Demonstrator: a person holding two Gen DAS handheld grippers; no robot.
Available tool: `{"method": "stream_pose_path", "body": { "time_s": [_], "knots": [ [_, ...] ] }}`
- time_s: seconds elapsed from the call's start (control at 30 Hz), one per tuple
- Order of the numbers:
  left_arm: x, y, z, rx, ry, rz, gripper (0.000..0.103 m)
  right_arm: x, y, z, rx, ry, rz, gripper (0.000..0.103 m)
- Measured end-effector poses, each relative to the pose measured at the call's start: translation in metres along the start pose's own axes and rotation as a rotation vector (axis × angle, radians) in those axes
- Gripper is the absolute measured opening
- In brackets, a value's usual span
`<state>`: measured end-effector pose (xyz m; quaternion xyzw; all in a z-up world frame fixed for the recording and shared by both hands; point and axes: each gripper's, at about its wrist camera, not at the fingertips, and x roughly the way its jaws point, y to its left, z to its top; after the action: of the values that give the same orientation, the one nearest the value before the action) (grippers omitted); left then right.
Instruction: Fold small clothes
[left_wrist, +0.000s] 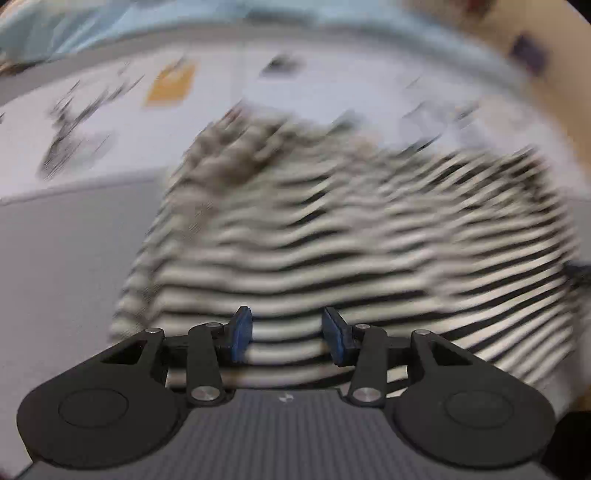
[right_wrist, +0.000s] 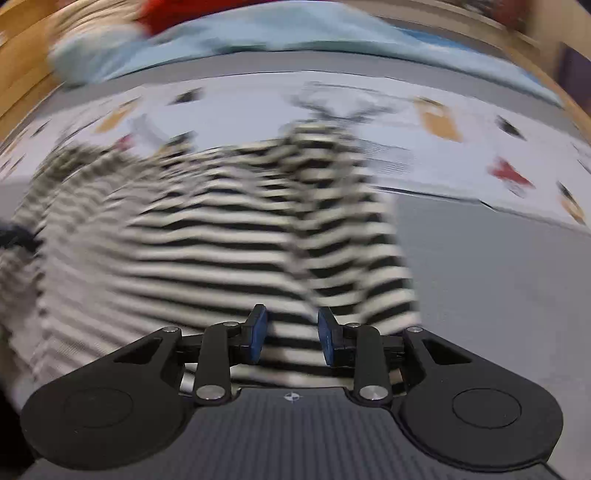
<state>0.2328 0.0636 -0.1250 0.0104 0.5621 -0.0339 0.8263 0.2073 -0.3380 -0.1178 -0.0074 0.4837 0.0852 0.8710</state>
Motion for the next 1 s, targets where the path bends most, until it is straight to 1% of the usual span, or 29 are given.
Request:
{"method": "stream_pose_path", "body": {
  "time_s": [0.03,0.07,0.1,0.13,0.17,0.2,0.23,0.27,0.3,0.33,0.37,0.43,0.53,0.6,0.67,0.7,0.73,0.8,0.83,0.9,0.93,1.0],
  "knots": [
    [0.008,0.003,-0.003,0.01,0.046,0.037,0.048,0.004,-0.01,0.001,0.041,0.01,-0.035,0.032],
    [0.009,0.006,-0.004,0.014,0.052,0.038,0.048,0.009,-0.018,0.0,0.07,0.032,-0.076,0.032],
    [0.005,0.009,-0.003,0.003,0.036,0.027,0.048,0.015,-0.027,-0.002,0.096,0.066,-0.119,0.031],
    [-0.002,0.013,-0.001,-0.018,0.003,0.018,0.048,0.02,-0.034,-0.004,0.121,0.096,-0.136,0.031],
    [-0.009,0.017,0.0,-0.042,-0.037,0.014,0.048,0.022,-0.039,-0.005,0.144,0.104,-0.127,0.031],
    [-0.013,0.021,0.0,-0.056,-0.057,0.014,0.048,0.021,-0.041,-0.005,0.17,0.095,-0.117,0.031],
    [-0.013,0.025,0.0,-0.072,-0.058,0.024,0.048,0.019,-0.042,-0.004,0.179,0.081,-0.115,0.031],
    [-0.009,0.028,-0.001,-0.08,-0.029,0.042,0.048,0.017,-0.041,-0.003,0.169,0.072,-0.12,0.031],
    [-0.003,0.031,-0.003,-0.082,0.016,0.057,0.048,0.018,-0.039,-0.004,0.151,0.074,-0.127,0.031],
    [0.002,0.033,-0.007,-0.077,0.056,0.058,0.048,0.02,-0.037,-0.005,0.134,0.085,-0.131,0.031],
    [-0.001,0.033,-0.009,-0.068,0.054,0.052,0.048,0.02,-0.033,-0.009,0.12,0.097,-0.133,0.031],
    [-0.015,0.035,-0.009,-0.073,-0.007,0.047,0.048,0.018,-0.025,-0.012,0.083,0.098,-0.15,0.031],
    [-0.044,0.039,-0.016,-0.099,-0.133,0.012,0.05,0.0,-0.017,-0.009,0.062,0.049,-0.163,0.032],
    [-0.068,0.042,-0.025,-0.115,-0.221,0.008,0.051,-0.023,-0.012,-0.011,0.077,-0.02,-0.138,0.033],
    [-0.087,0.046,-0.027,-0.152,-0.272,-0.028,0.051,-0.046,0.0,-0.014,0.083,-0.095,-0.117,0.035],
    [-0.101,0.049,-0.029,-0.173,-0.282,-0.048,0.051,-0.057,0.006,-0.014,0.084,-0.131,-0.11,0.038],
    [-0.118,0.052,-0.033,-0.187,-0.31,-0.065,0.052,-0.068,0.012,-0.015,0.084,-0.165,-0.097,0.043],
    [-0.155,0.053,-0.045,-0.156,-0.41,-0.087,0.063,-0.09,0.03,-0.02,0.077,-0.233,-0.065,0.045],
    [-0.171,0.053,-0.053,-0.116,-0.469,-0.076,0.065,-0.099,0.04,-0.023,0.067,-0.262,-0.048,0.047],
    [-0.189,0.055,-0.069,-0.055,-0.55,-0.035,0.068,-0.113,0.062,-0.029,0.044,-0.302,-0.015,0.047],
    [-0.191,0.057,-0.077,-0.04,-0.57,-0.018,0.068,-0.116,0.073,-0.031,0.033,-0.312,-0.004,0.047],
    [-0.194,0.065,-0.084,-0.083,-0.563,-0.006,0.068,-0.121,0.099,-0.036,0.007,-0.325,0.023,0.047]
  ]
}}
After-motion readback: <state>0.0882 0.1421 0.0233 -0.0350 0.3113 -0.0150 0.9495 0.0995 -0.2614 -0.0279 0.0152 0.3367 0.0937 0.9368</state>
